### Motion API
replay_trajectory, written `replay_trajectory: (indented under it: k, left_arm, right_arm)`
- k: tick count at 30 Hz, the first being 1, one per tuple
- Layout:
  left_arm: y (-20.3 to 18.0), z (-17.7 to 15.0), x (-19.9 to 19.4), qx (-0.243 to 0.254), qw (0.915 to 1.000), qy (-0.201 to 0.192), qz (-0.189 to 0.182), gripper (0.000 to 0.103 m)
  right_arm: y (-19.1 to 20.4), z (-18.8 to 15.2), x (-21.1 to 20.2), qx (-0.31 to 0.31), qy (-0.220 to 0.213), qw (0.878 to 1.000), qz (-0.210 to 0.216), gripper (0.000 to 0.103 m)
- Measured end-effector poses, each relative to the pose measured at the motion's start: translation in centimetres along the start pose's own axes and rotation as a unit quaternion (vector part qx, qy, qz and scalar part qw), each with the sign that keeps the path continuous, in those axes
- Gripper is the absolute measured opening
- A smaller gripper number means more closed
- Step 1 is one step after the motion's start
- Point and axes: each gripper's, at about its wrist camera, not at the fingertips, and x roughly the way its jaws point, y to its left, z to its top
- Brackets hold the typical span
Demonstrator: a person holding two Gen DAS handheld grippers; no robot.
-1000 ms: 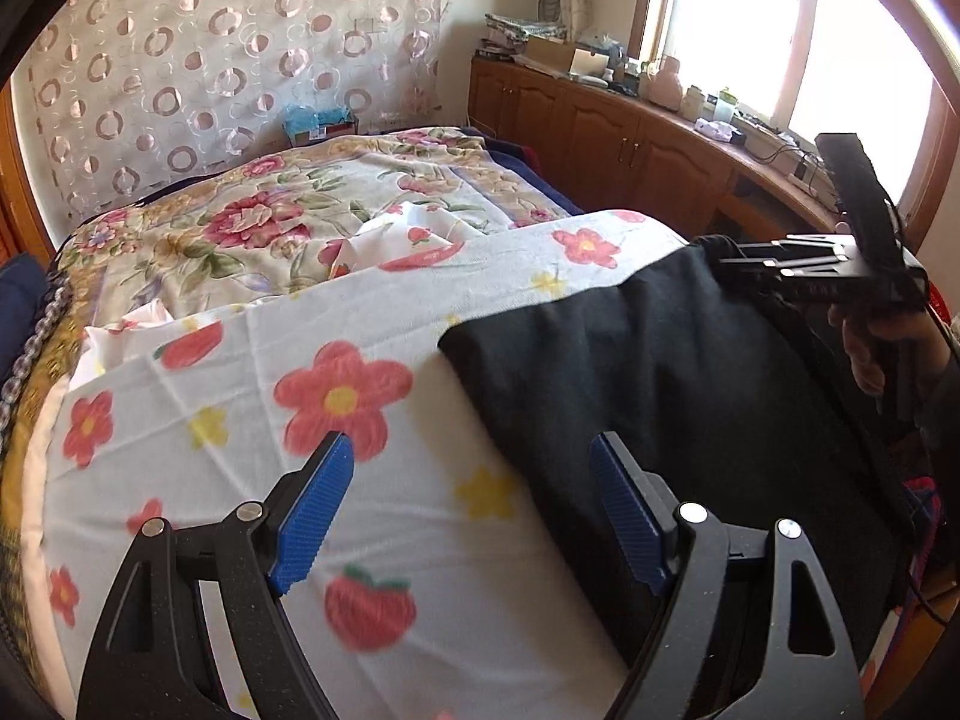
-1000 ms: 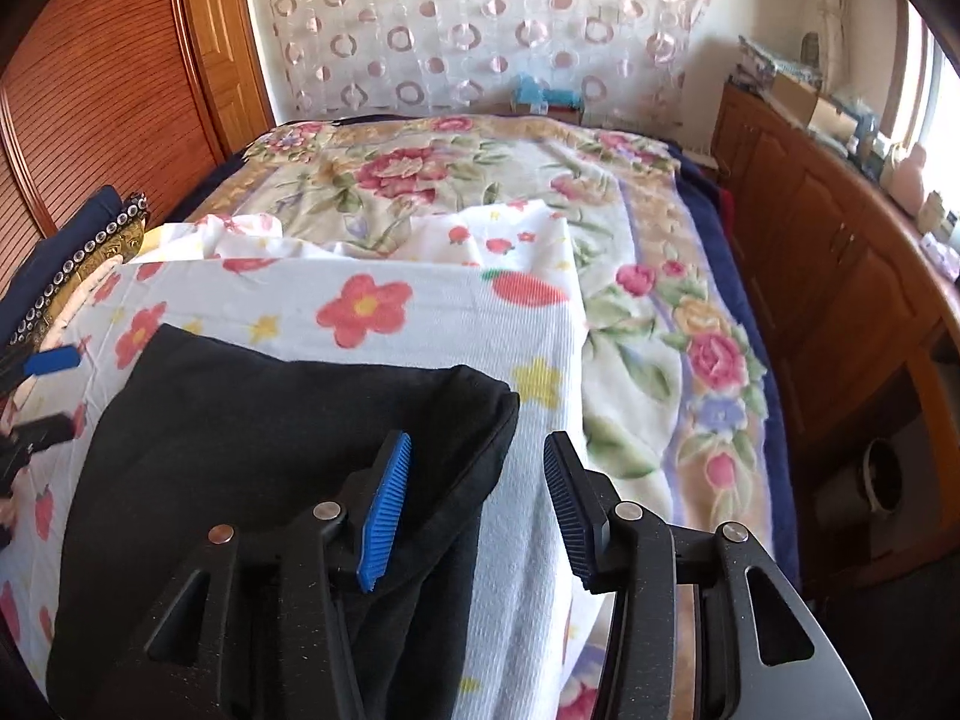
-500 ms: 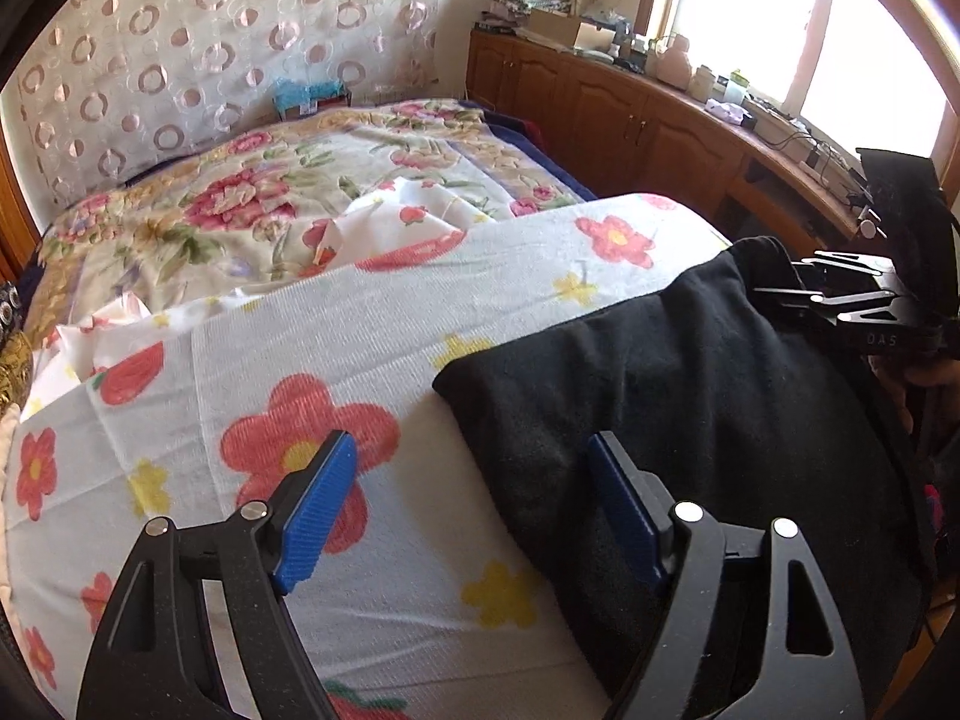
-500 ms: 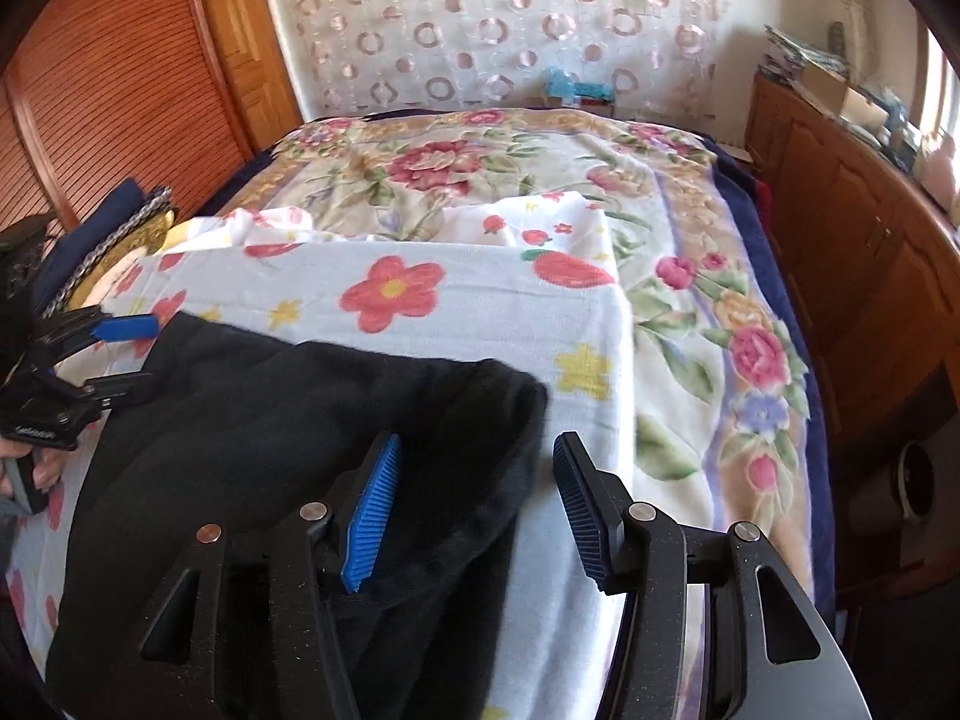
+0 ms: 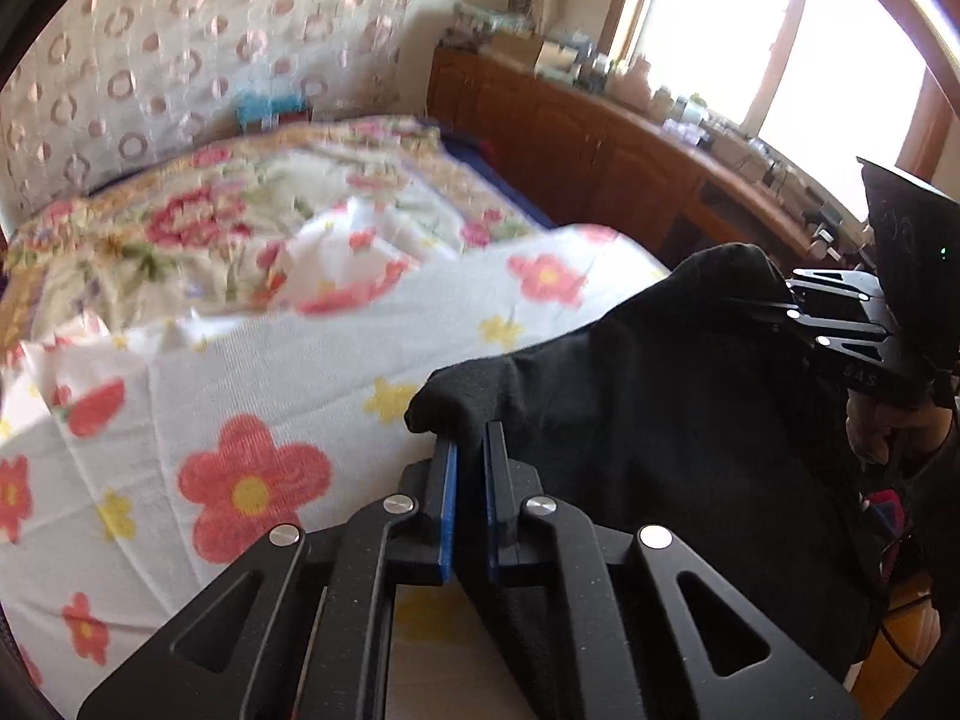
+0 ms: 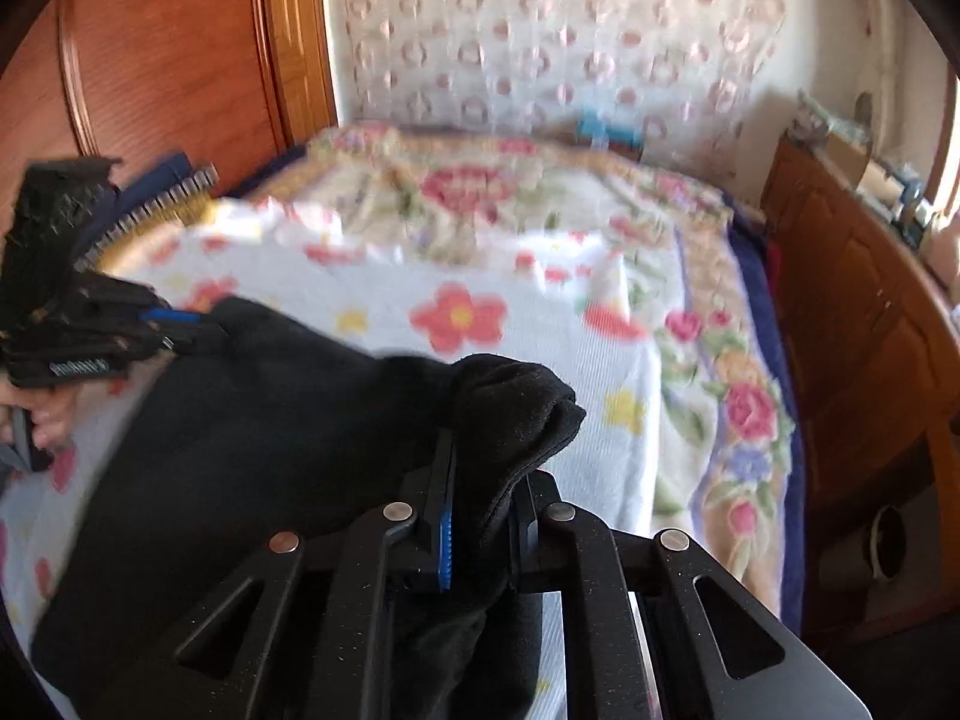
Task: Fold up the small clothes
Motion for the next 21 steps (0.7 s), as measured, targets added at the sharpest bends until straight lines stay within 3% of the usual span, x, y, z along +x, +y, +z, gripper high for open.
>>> replay_trajectory:
  k: [6, 13, 21]
  left_arm:
    - [-4.0, 1.6, -11.3, 0.032, 0.9911, -0.129, -0.004, 0.008]
    - [-6.1, 1.1, -25.2, 0.052, 0.9649, -0.255, 0.032, 0.007]
    - [-6.4, -2.0, -35.3, 0.062, 0.9389, -0.326, 0.092, 0.007]
  right_arm:
    - [2.7, 1.7, -9.5, -0.014, -0.105, 0.994, -0.012, 0.012]
    - [7.1, 3.2, -21.1, -0.041, -0.229, 0.972, -0.020, 0.012]
    - [13.4, 2.4, -28.5, -0.080, -0.303, 0.949, -0.007, 0.012]
